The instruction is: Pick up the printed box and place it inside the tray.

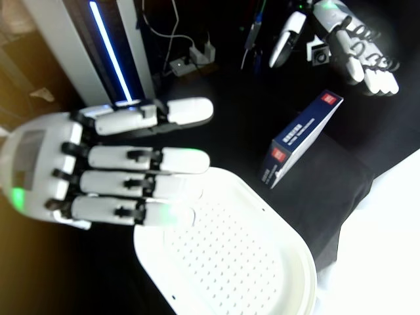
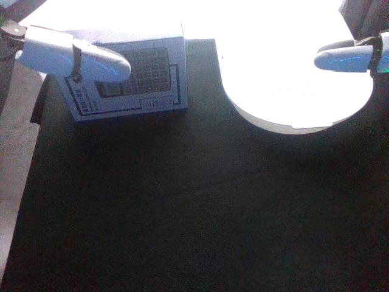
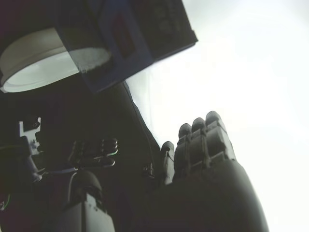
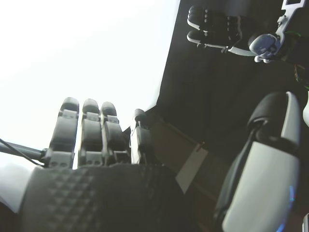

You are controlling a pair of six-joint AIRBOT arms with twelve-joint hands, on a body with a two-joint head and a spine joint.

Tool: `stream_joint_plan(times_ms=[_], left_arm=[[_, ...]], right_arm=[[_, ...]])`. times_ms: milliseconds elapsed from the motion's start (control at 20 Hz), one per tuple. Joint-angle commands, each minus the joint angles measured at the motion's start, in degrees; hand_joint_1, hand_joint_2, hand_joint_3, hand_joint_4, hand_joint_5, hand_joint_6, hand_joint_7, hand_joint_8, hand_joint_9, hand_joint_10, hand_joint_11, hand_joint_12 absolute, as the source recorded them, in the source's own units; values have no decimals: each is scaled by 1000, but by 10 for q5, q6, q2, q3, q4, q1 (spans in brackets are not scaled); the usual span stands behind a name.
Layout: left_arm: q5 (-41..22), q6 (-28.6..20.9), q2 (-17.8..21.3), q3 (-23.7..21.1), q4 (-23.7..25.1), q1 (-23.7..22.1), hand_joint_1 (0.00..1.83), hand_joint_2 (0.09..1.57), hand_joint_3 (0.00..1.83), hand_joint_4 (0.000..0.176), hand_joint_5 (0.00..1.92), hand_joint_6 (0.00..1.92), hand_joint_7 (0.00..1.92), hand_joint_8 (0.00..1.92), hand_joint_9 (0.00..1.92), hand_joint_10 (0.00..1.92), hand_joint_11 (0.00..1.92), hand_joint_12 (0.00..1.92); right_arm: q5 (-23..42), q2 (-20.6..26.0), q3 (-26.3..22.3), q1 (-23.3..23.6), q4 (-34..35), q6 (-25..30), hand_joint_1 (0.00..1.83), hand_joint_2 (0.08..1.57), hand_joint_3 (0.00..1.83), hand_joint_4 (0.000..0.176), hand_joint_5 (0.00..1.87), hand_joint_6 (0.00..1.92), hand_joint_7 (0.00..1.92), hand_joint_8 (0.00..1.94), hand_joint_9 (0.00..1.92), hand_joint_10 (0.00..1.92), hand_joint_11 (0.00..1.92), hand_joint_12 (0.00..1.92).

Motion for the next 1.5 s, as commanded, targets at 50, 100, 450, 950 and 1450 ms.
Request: stream_joint_plan(times_ms=[50,100,450,950,1450], left_arm=[[-55,-2,-1,7,-7,-7,594,682,38,169,81,8,153,3,217,5,4,344],[-48,-2,-4,10,-7,-7,603,686,15,141,63,2,167,0,232,1,0,387],[-4,-2,-18,33,-7,-17,662,675,0,118,24,7,126,6,164,0,0,315],[178,-2,-76,107,53,-99,743,695,0,19,17,6,147,4,195,6,0,339],[216,-2,-95,107,99,-98,1287,1030,0,0,1032,710,1286,556,1380,46,1052,891]], right_arm=[[66,3,1,9,17,2,773,630,22,176,0,0,76,10,34,8,22,65],[66,3,1,9,17,2,798,628,18,176,0,0,76,9,31,5,16,64],[66,1,2,9,12,2,776,627,10,176,0,0,85,7,32,4,22,73],[66,-3,3,9,9,2,771,674,20,176,27,9,89,5,28,3,3,78],[66,-6,4,9,8,2,773,679,9,171,3,1,111,4,44,2,21,108]])
